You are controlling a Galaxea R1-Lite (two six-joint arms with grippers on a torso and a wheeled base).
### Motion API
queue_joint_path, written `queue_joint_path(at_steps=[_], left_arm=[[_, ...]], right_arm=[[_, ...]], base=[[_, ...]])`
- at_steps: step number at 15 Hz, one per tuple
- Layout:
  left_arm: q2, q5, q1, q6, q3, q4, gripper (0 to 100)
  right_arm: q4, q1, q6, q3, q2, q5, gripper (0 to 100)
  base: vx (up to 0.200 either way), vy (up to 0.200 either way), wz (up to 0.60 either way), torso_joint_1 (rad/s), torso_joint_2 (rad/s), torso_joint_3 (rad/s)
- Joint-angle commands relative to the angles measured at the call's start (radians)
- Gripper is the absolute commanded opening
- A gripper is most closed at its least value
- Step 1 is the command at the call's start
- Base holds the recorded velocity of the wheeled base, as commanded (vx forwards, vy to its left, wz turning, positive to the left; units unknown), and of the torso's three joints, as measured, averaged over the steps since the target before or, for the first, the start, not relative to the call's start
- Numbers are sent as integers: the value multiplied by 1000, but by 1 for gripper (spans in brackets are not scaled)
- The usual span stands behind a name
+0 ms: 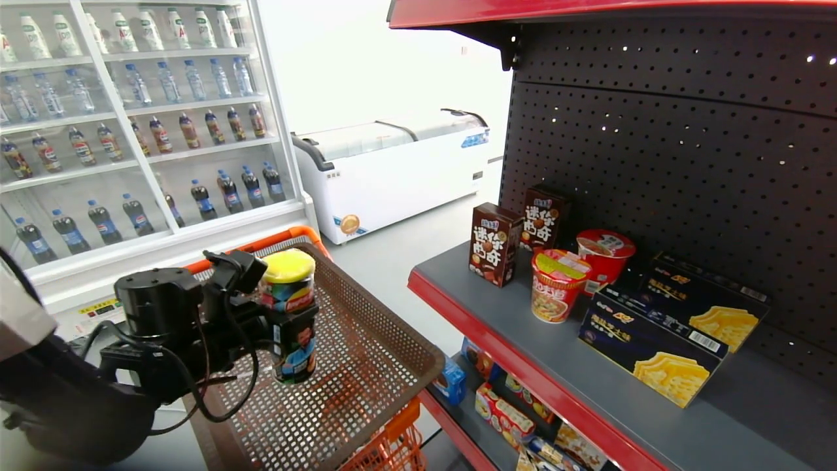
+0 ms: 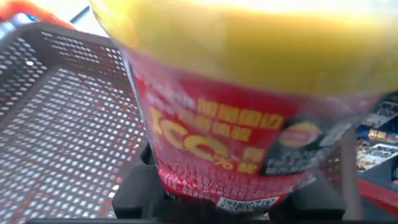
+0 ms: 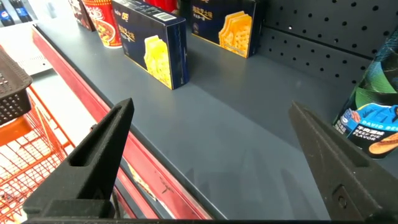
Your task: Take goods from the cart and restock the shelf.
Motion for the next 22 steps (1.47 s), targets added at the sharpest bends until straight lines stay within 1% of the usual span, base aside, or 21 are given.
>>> queue_joint_path(at_steps=[1, 2, 3, 4, 5, 6, 7, 9, 10, 11, 13, 14, 15, 16, 17, 18, 19, 22], left_arm=[[-318, 59, 3, -10, 38, 155, 0], [-403, 86, 4, -18, 49, 204, 0], [-484, 109, 7, -41, 58, 264, 0], [-556, 146, 7, -66, 62, 322, 0], [-591, 175, 7, -73, 65, 353, 0], [-656, 194, 6, -93, 69, 405, 0], [-692, 194, 6, -98, 69, 432, 0], [-841, 198, 3, -92, 73, 587, 0], [-892, 204, 1, -89, 75, 644, 0], [-995, 213, 0, -72, 81, 738, 0], [-1166, 215, 4, -69, 84, 874, 0], [-1257, 232, 9, -66, 82, 966, 0], [-1329, 264, 10, -64, 76, 1058, 0], [-1386, 273, 10, -63, 69, 1141, 0], [-1427, 276, 10, -63, 67, 1192, 0], [-1452, 287, 10, -64, 69, 1210, 0], [-1464, 298, 10, -64, 70, 1212, 0], [-1464, 301, 10, -64, 69, 1210, 0]], right_arm=[[0, 0, 0, 0, 1, 0, 100], [0, 0, 0, 0, 1, 0, 100], [0, 0, 0, 0, 1, 0, 100], [0, 0, 0, 0, 1, 0, 100], [0, 0, 0, 0, 1, 0, 100], [0, 0, 0, 0, 1, 0, 100], [0, 0, 0, 0, 1, 0, 100], [0, 0, 0, 0, 1, 0, 100], [0, 0, 0, 0, 1, 0, 100], [0, 0, 0, 0, 1, 0, 100], [0, 0, 0, 0, 1, 0, 100], [0, 0, 0, 0, 1, 0, 100], [0, 0, 0, 0, 1, 0, 100], [0, 0, 0, 0, 1, 0, 100], [0, 0, 0, 0, 1, 0, 100], [0, 0, 0, 0, 1, 0, 100], [0, 0, 0, 0, 1, 0, 100], [0, 0, 0, 0, 1, 0, 100]], base=[[0, 0, 0, 0, 0, 0], [0, 0, 0, 0, 0, 0], [0, 0, 0, 0, 0, 0], [0, 0, 0, 0, 0, 0], [0, 0, 0, 0, 0, 0], [0, 0, 0, 0, 0, 0], [0, 0, 0, 0, 0, 0], [0, 0, 0, 0, 0, 0], [0, 0, 0, 0, 0, 0], [0, 0, 0, 0, 0, 0], [0, 0, 0, 0, 0, 0], [0, 0, 0, 0, 0, 0], [0, 0, 0, 0, 0, 0], [0, 0, 0, 0, 0, 0], [0, 0, 0, 0, 0, 0], [0, 0, 0, 0, 0, 0], [0, 0, -600, 2, 2, 2], [0, 0, -600, -4, -1, 2]])
